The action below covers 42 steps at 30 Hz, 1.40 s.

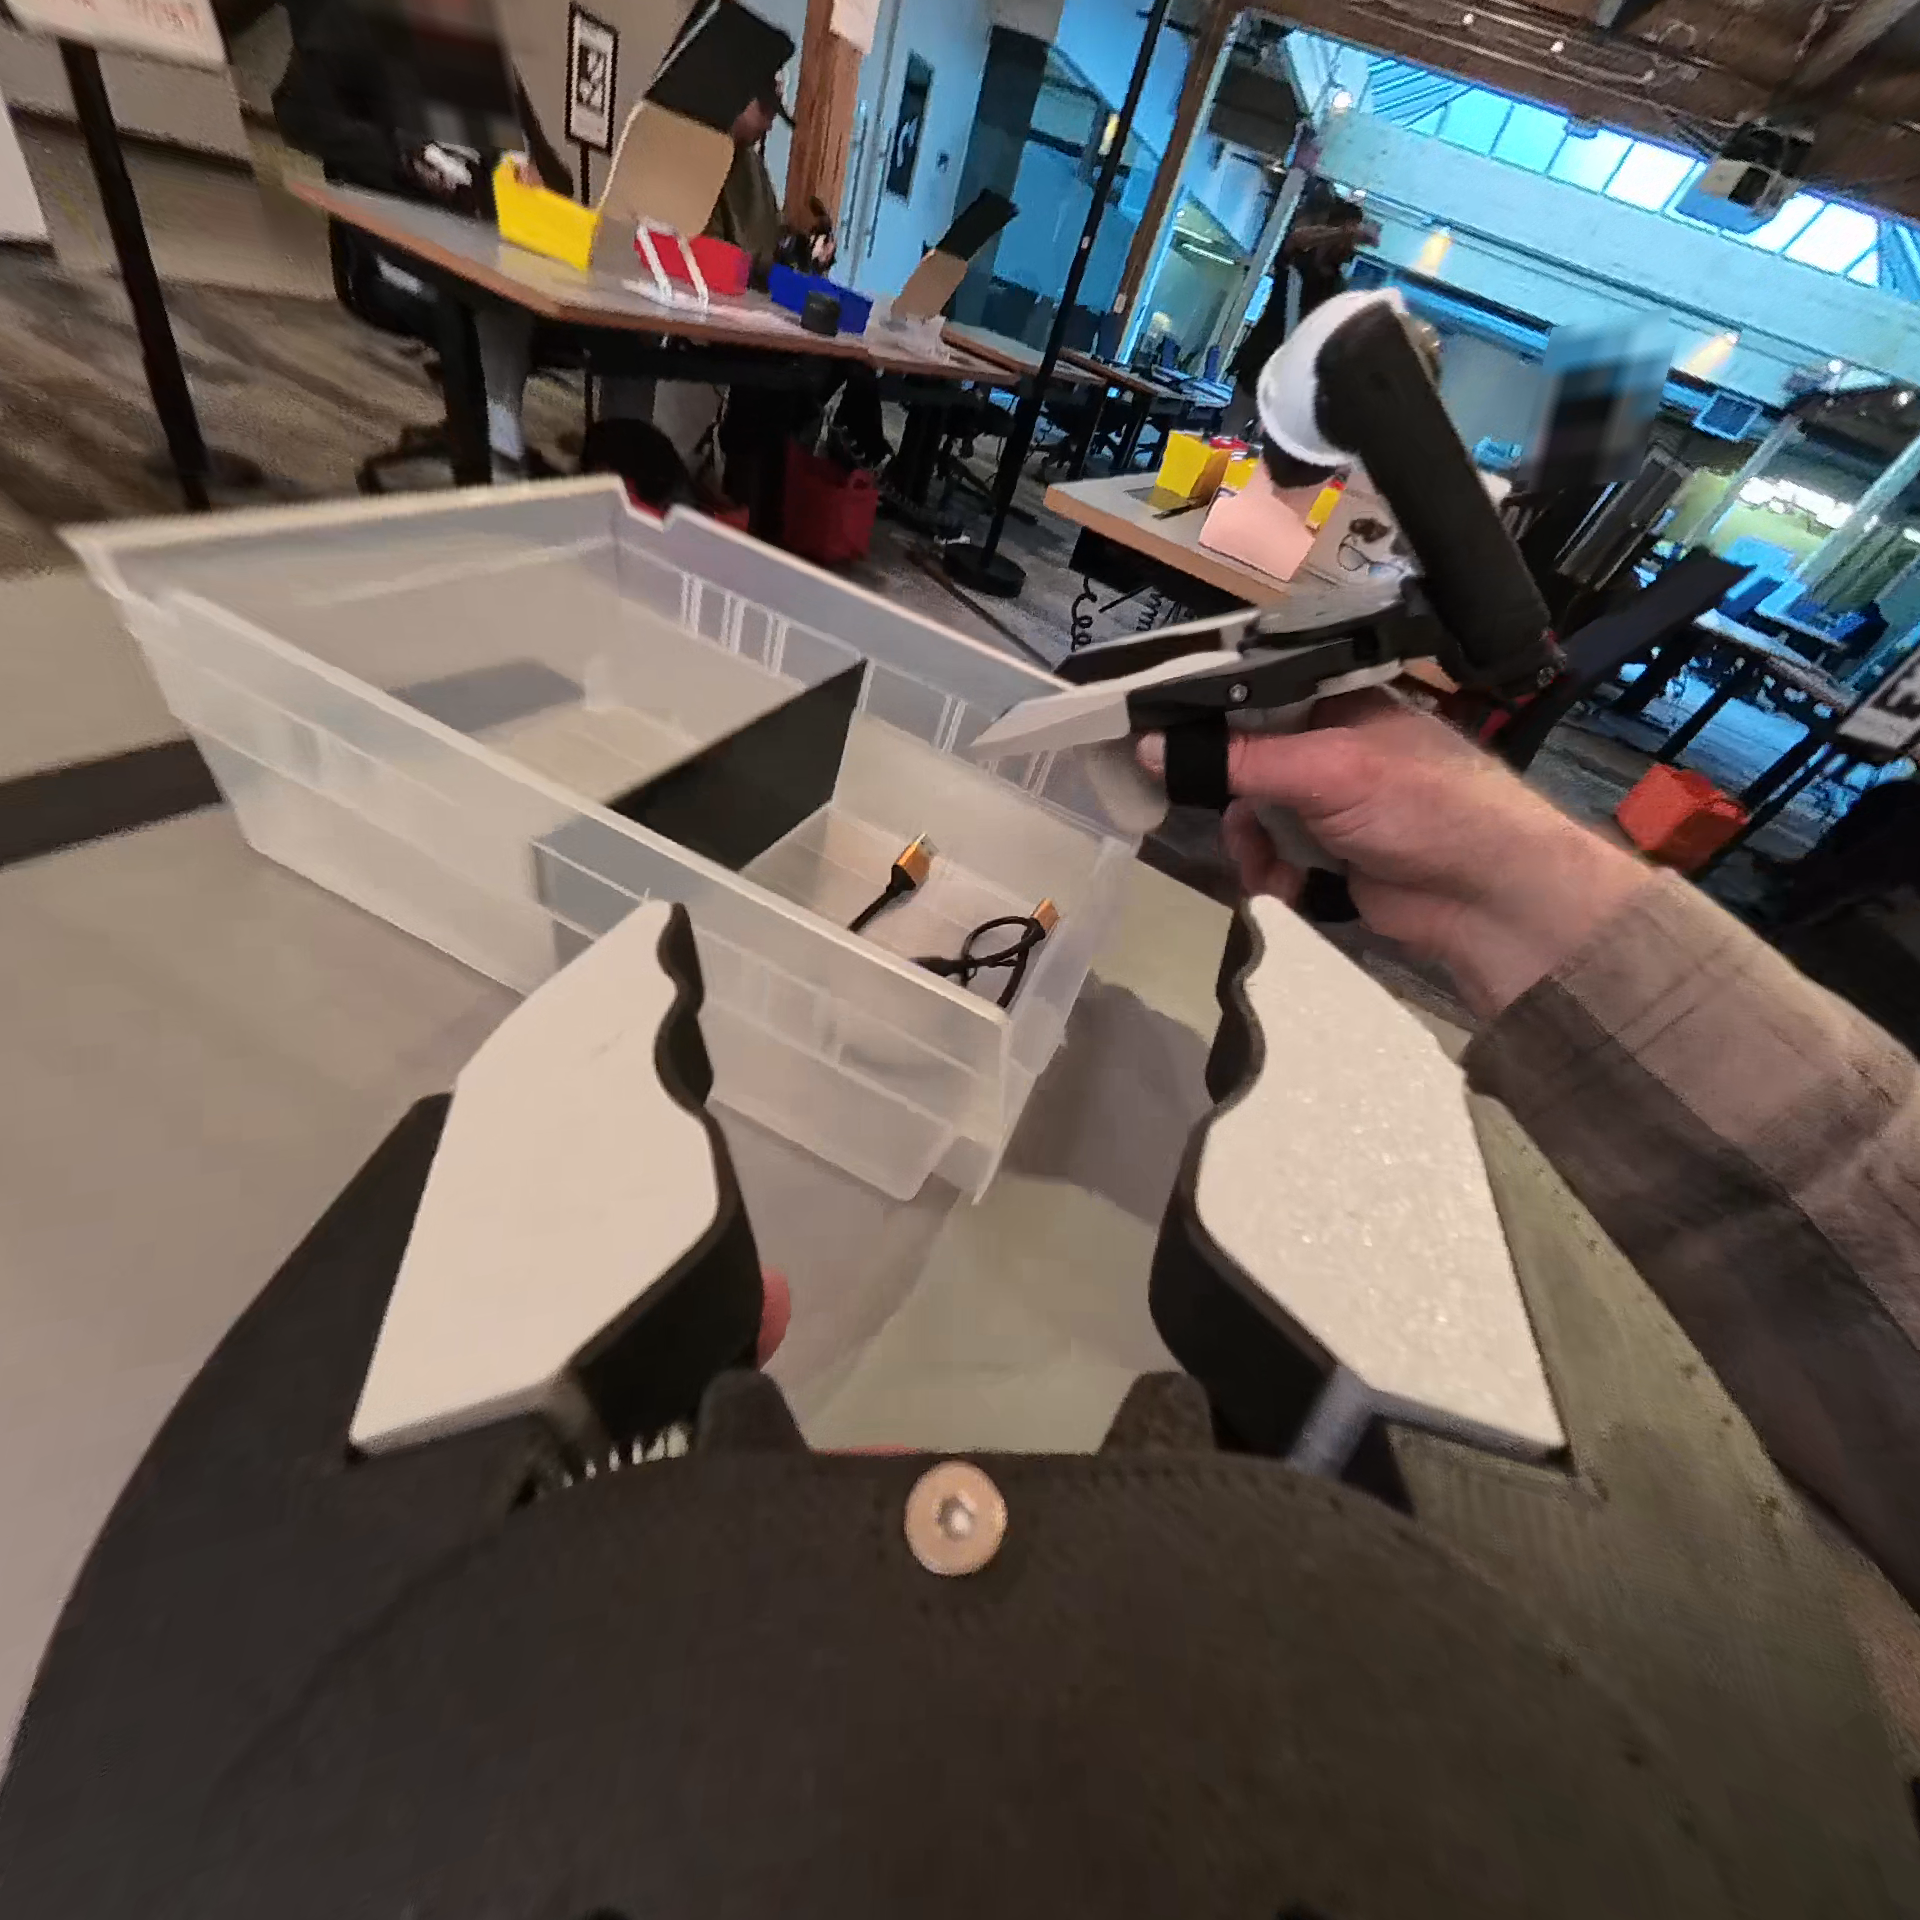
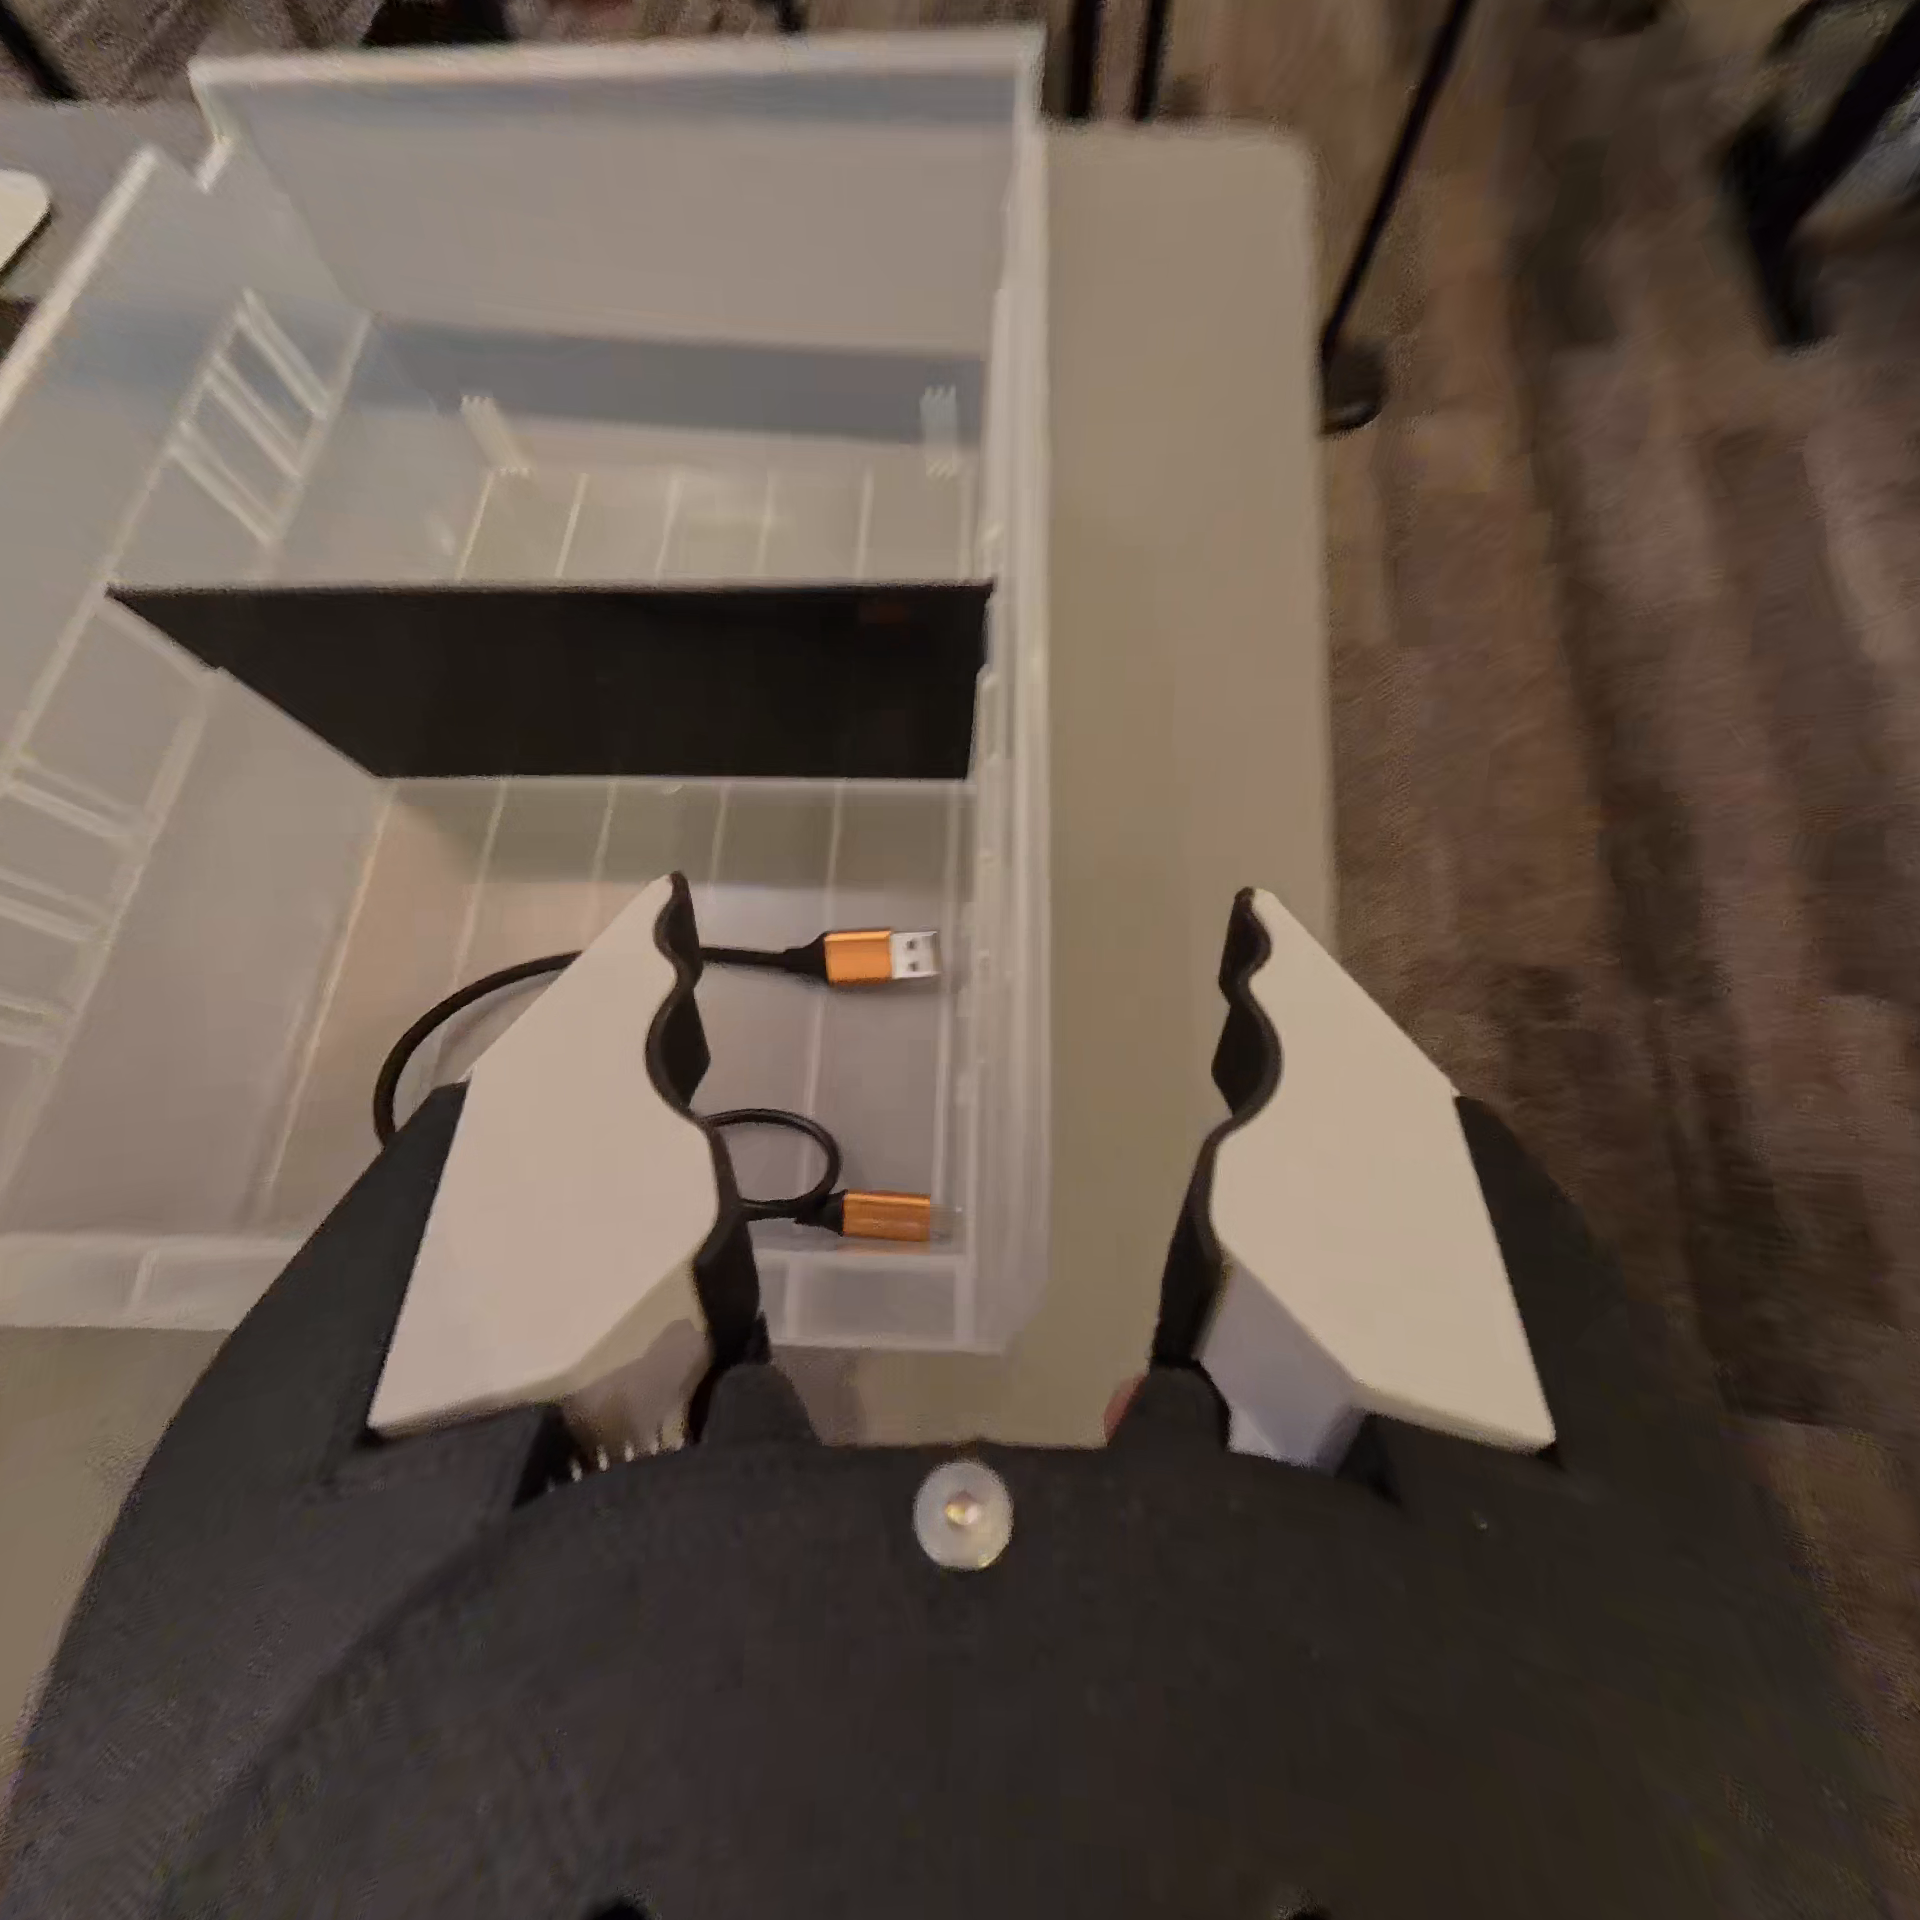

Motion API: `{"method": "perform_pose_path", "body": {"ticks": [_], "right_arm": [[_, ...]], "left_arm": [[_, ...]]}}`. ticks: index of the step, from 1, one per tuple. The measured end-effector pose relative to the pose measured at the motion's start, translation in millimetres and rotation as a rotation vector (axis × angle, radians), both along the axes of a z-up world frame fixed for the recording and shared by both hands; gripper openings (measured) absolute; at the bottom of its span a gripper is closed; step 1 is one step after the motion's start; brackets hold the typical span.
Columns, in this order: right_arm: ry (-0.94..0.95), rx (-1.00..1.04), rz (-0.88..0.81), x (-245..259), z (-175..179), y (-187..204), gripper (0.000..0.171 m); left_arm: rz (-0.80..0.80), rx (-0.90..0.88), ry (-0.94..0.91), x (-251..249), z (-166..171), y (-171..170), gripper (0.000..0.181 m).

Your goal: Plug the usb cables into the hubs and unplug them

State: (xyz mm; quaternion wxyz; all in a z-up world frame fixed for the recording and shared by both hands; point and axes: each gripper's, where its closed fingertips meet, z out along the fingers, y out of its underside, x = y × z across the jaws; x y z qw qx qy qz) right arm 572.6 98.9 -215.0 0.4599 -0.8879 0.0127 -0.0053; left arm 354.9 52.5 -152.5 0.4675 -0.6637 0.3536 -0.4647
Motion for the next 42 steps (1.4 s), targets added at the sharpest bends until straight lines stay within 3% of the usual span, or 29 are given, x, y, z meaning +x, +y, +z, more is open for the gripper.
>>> {"method": "perform_pose_path", "body": {"ticks": [2, 4, 8, 13, 16, 19, 27, 31, 37, 42], "right_arm": [[-0.127, 0.116, -0.021, -5.7, 40.5, -8.5, 0.095], [-0.212, 0.242, 0.044, -43.5, 87.4, -12.9, 0.091], [-0.200, 0.399, 0.330, -179.8, 158.3, 0.3, 0.094], [-0.126, 0.586, 0.555, -326.3, 230.1, 30.2, 0.093], [-0.093, 0.659, 0.598, -371.6, 256.5, 52.7, 0.091], [-0.013, 0.650, 0.636, -395.1, 254.4, 75.8, 0.093], [0.232, 0.648, 0.534, -388.1, 217.5, 107.3, 0.093], [0.213, 0.611, 0.478, -399.5, 188.6, 125.4, 0.094], [0.207, 0.562, 0.448, -397.1, 164.1, 138.8, 0.093], [0.177, 0.542, 0.458, -401.1, 151.8, 142.0, 0.091]], "left_arm": [[0.012, 0.083, -0.003, -36.7, 20.8, 2.6, 0.092], [0.052, 0.174, 0.003, -80.0, 39.8, 12.7, 0.089], [0.212, 0.341, 0.027, -170.6, 75.2, 57.3, 0.085], [0.460, 0.438, -0.055, -290.2, 137.8, 119.8, 0.075], [0.629, 0.550, -0.046, -358.1, 171.0, 150.0, 0.073], [0.706, 0.594, 0.026, -408.7, 182.5, 174.8, 0.071], [0.754, 0.714, 0.597, -558.3, 135.5, 224.4, 0.066], [0.720, 0.813, 0.890, -634.5, 96.6, 241.4, 0.063], [0.499, 0.911, 1.366, -700.9, 22.7, 264.2, 0.055], [0.200, 0.938, 1.568, -715.8, -27.1, 267.8, 0.047]]}}
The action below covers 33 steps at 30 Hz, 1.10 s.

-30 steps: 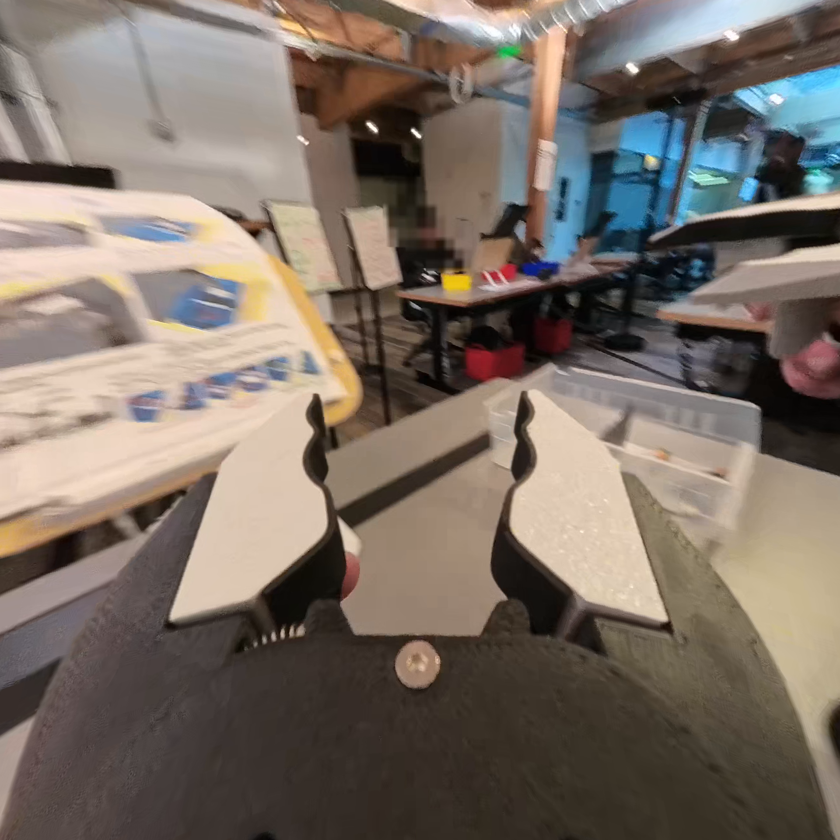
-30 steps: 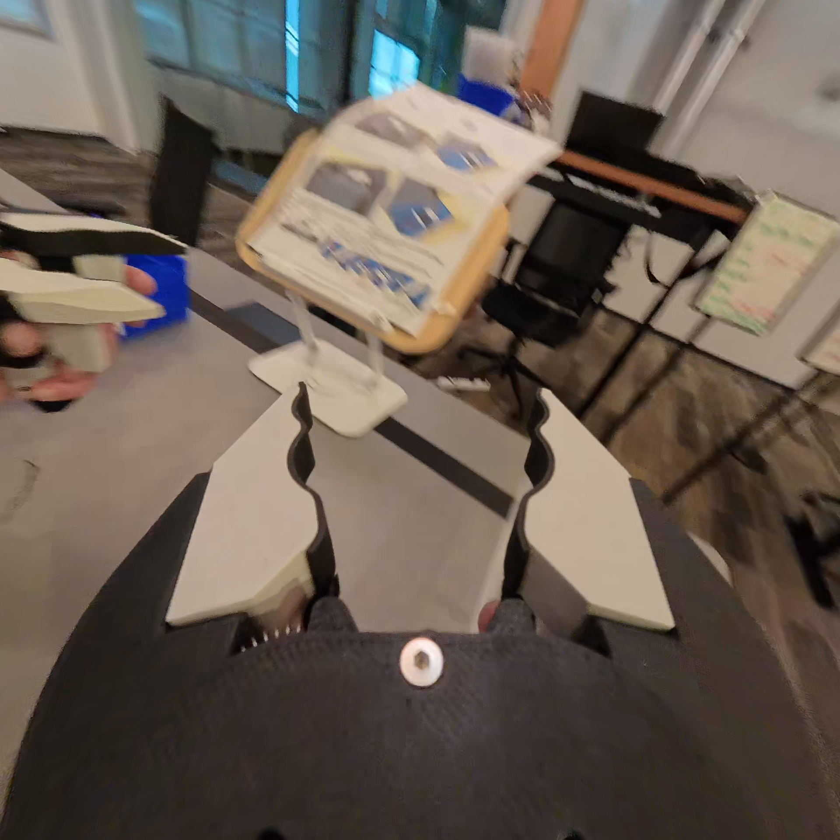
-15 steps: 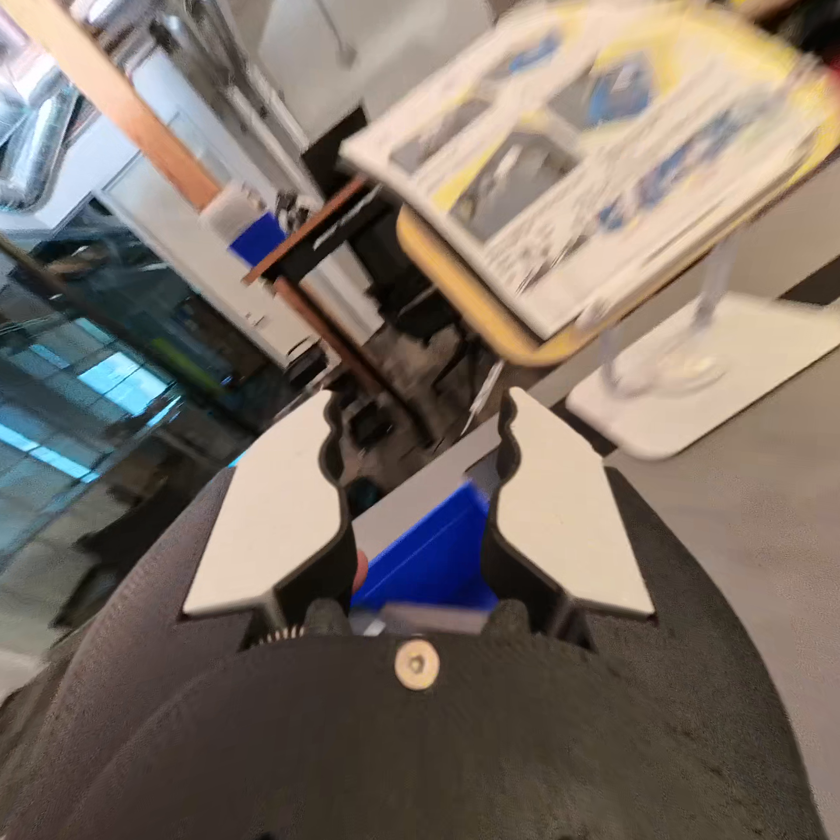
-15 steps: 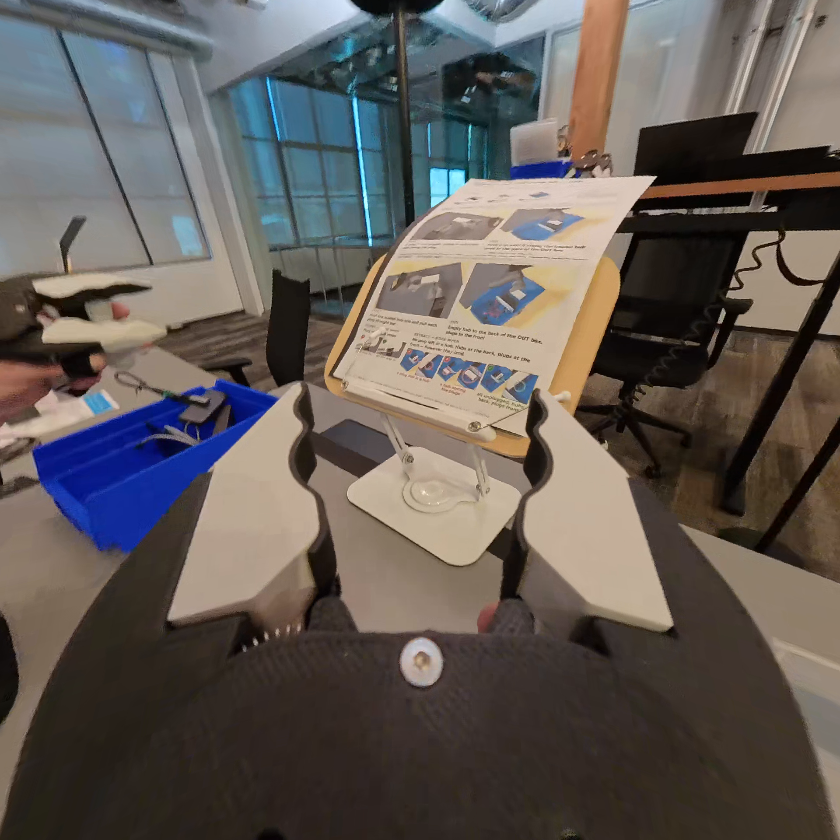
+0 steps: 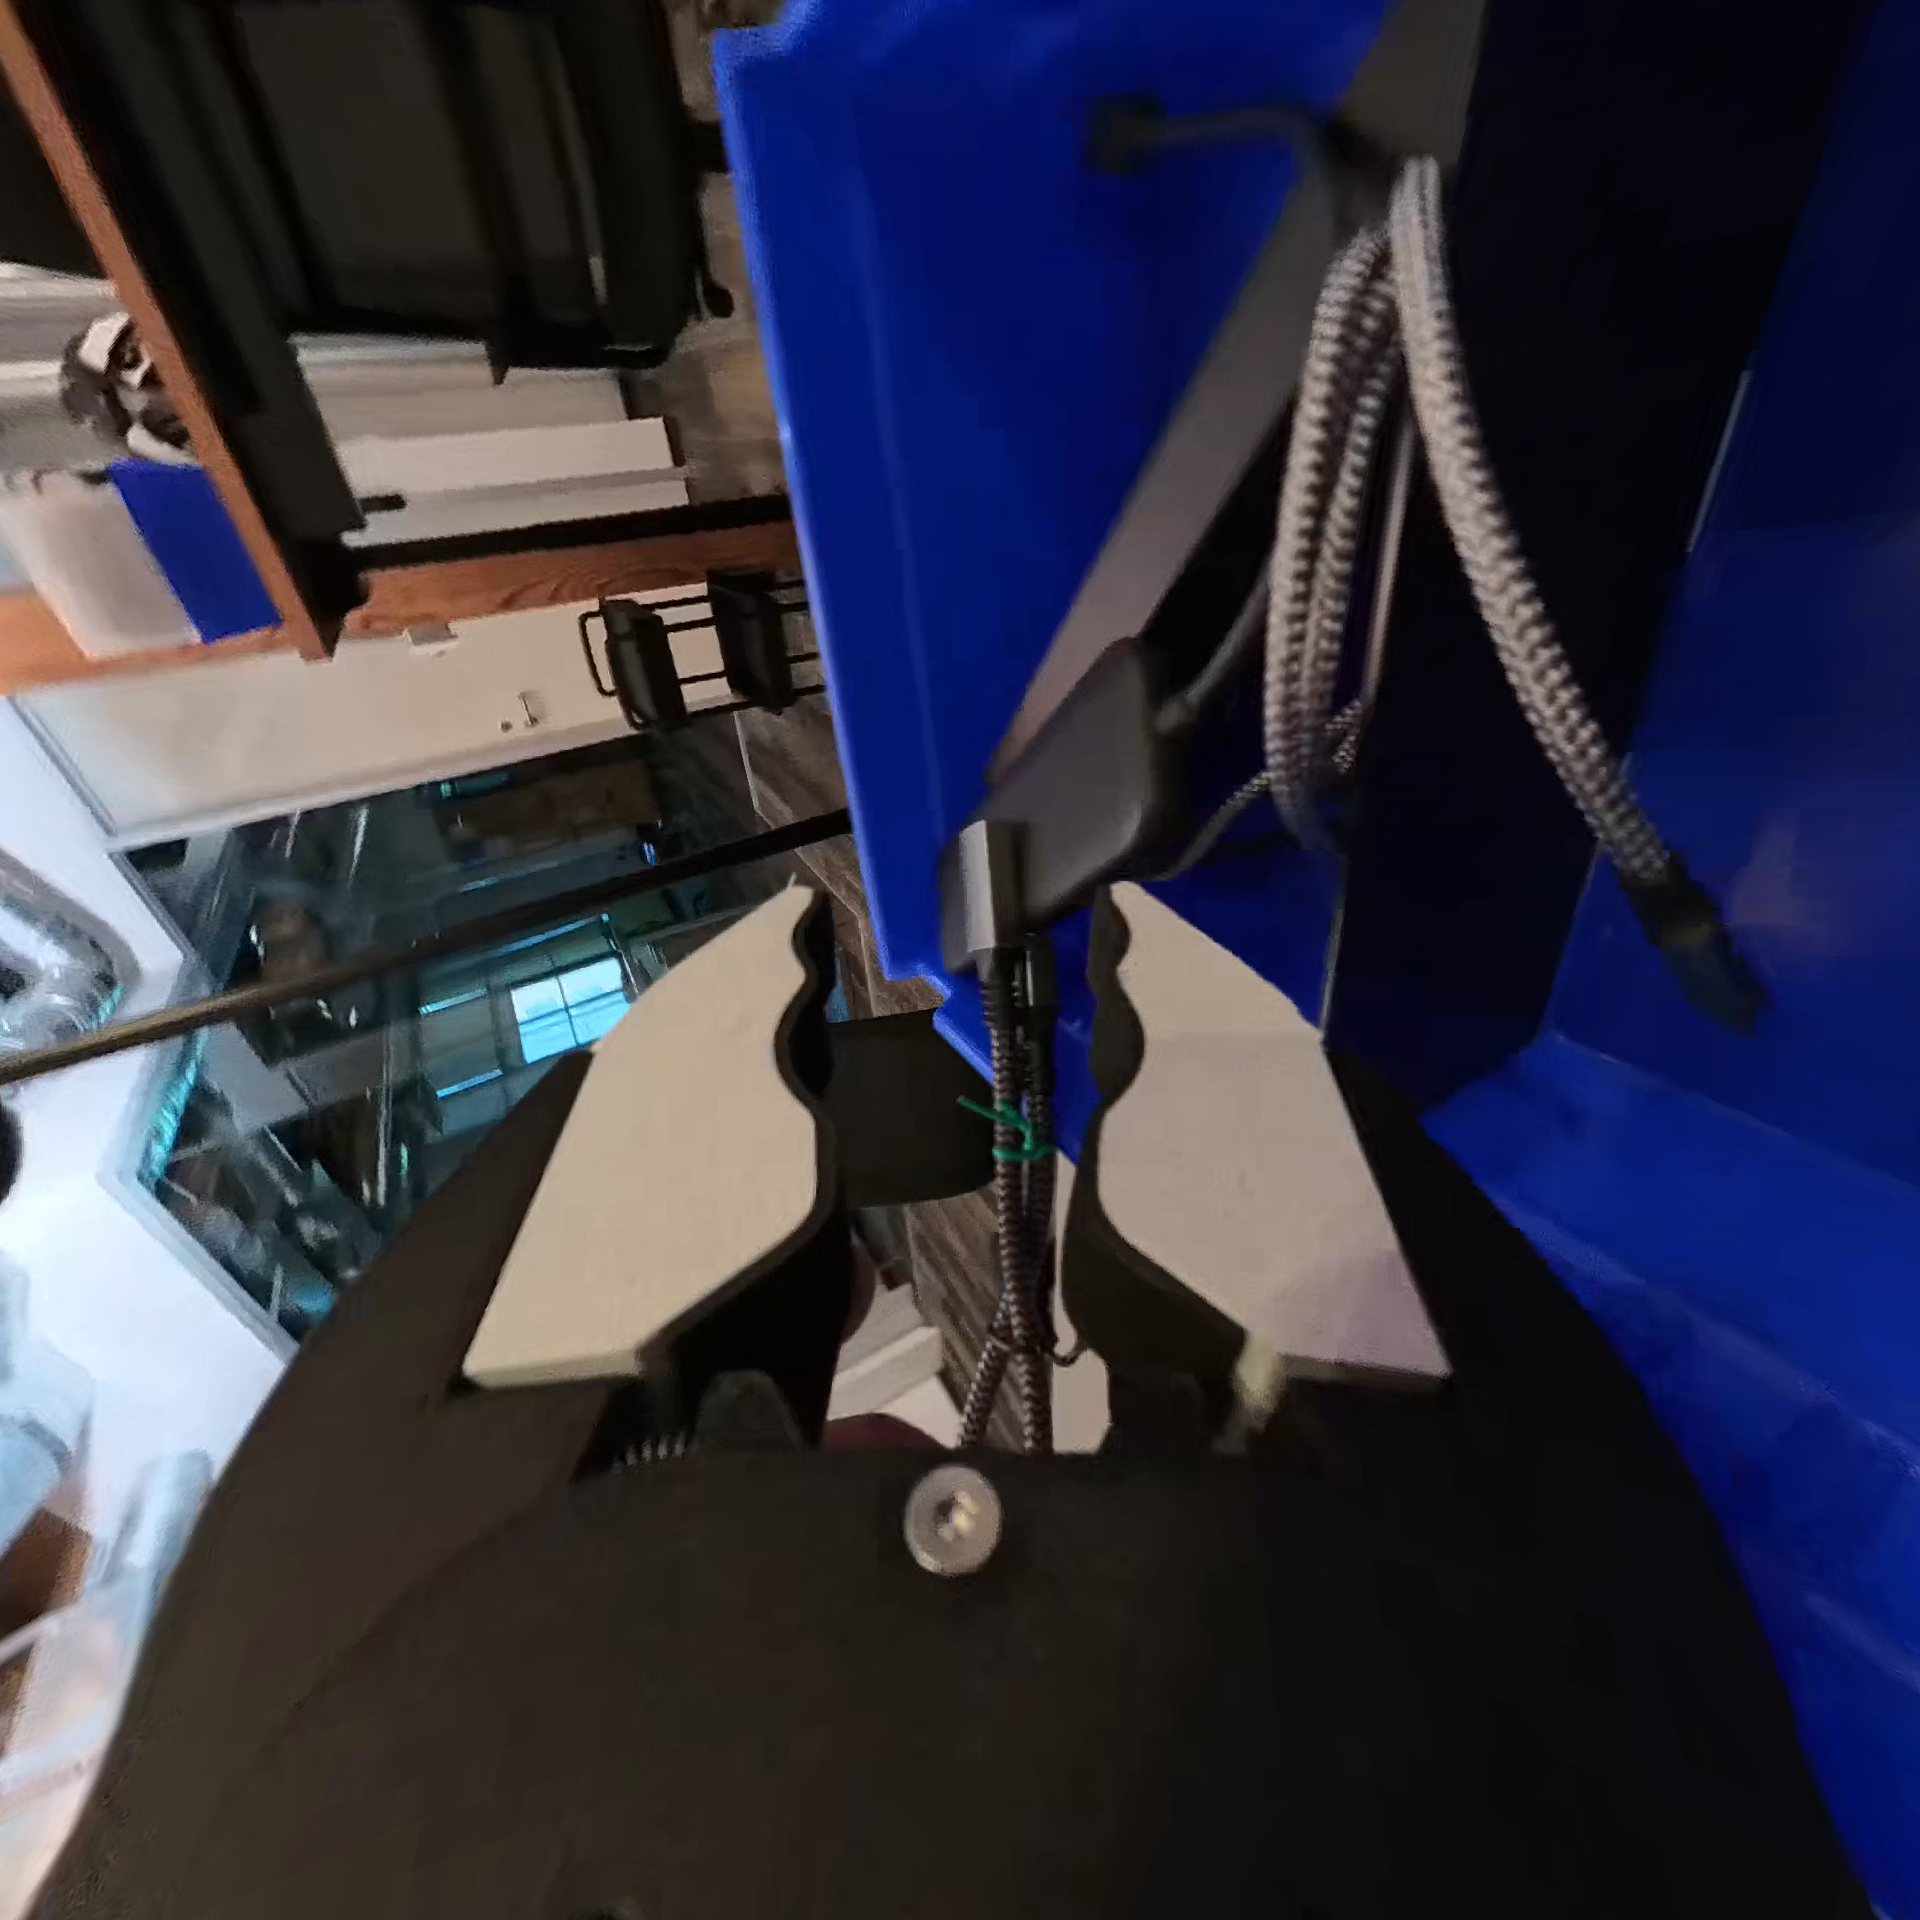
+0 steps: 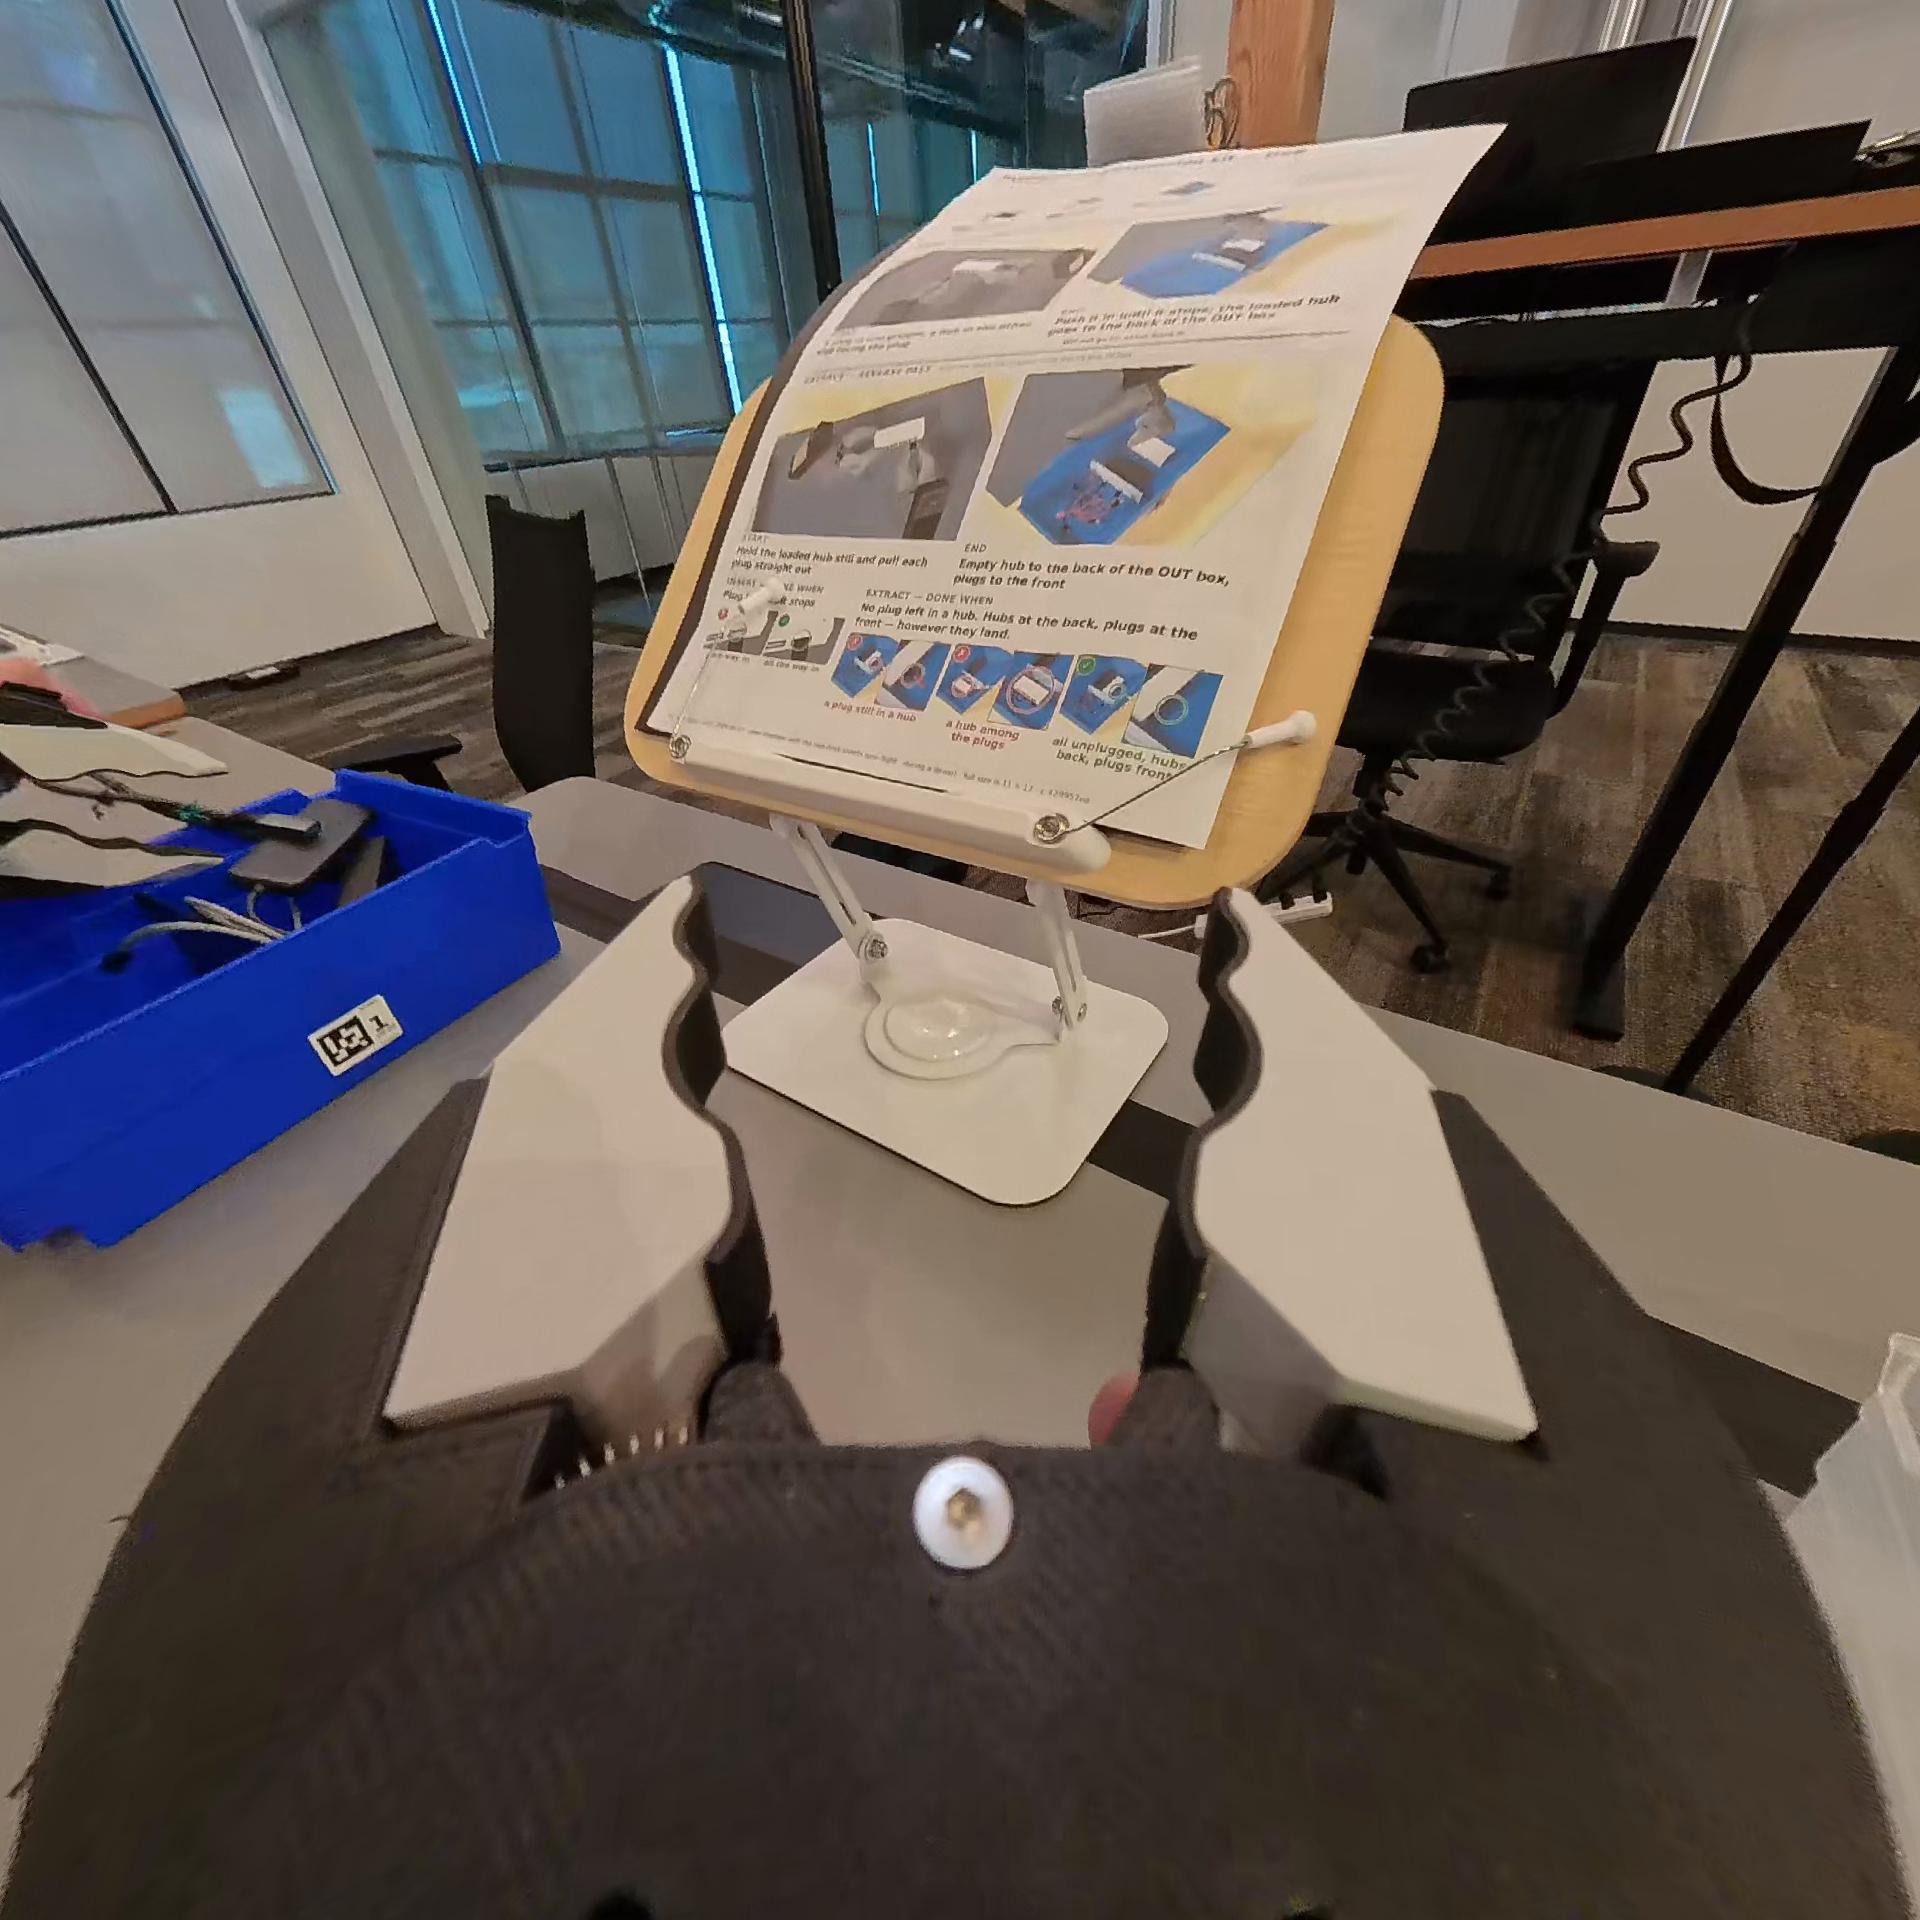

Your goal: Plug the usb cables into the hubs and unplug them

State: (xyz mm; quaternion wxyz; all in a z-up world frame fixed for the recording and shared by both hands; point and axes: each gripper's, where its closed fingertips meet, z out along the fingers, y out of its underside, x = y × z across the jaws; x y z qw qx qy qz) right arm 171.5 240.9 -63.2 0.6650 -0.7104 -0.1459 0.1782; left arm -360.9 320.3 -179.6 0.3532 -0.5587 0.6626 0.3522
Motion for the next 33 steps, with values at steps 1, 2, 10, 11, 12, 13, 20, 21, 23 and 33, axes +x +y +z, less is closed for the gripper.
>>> {"method": "perform_pose_path", "body": {"ticks": [1, 2, 10, 11, 12, 13, 20, 21, 23, 33], "right_arm": [[-0.004, -0.002, 0.002, -0.8, -2.4, 0.9, 0.091], [-0.007, -0.006, 0.003, -1.2, -4.7, 1.7, 0.091], [-0.014, -0.045, -0.008, 8.2, -24.4, 9.4, 0.088], [-0.013, -0.047, -0.011, 10.2, -25.6, 10.0, 0.087], [-0.011, -0.047, -0.015, 12.1, -26.5, 10.7, 0.086], [-0.009, -0.047, -0.018, 13.5, -27.3, 11.1, 0.086], [-0.041, -0.021, -0.007, 9.7, -26.4, 9.7, 0.083], [-0.054, -0.003, -0.005, 8.1, -24.0, 8.6, 0.082], [-0.096, 0.037, -0.004, 4.6, -18.1, 5.2, 0.081], [-0.345, 0.261, 0.291, -77.7, 2.0, -43.2, 0.067]], "left_arm": [[-0.009, -0.017, 0.029, -0.9, -6.0, 1.5, 0.046], [-0.012, -0.035, 0.070, -2.5, -12.3, 3.5, 0.047], [-0.152, 0.066, 0.219, 14.0, -29.0, 20.3, 0.013], [-0.145, 0.087, 0.207, 14.0, -26.4, 21.2, 0.013], [-0.149, 0.117, 0.181, 15.4, -22.3, 21.6, 0.013], [-0.142, 0.140, 0.141, 16.3, -16.9, 21.9, 0.013], [-0.066, 0.231, -0.249, 25.7, 55.5, 18.0, 0.013], [-0.058, 0.226, -0.331, 28.7, 69.5, 15.6, 0.013], [-0.052, 0.246, -0.503, 36.0, 103.4, 9.7, 0.013], [-0.308, -0.258, -1.158, 159.6, 198.4, -70.2, 0.013]]}}
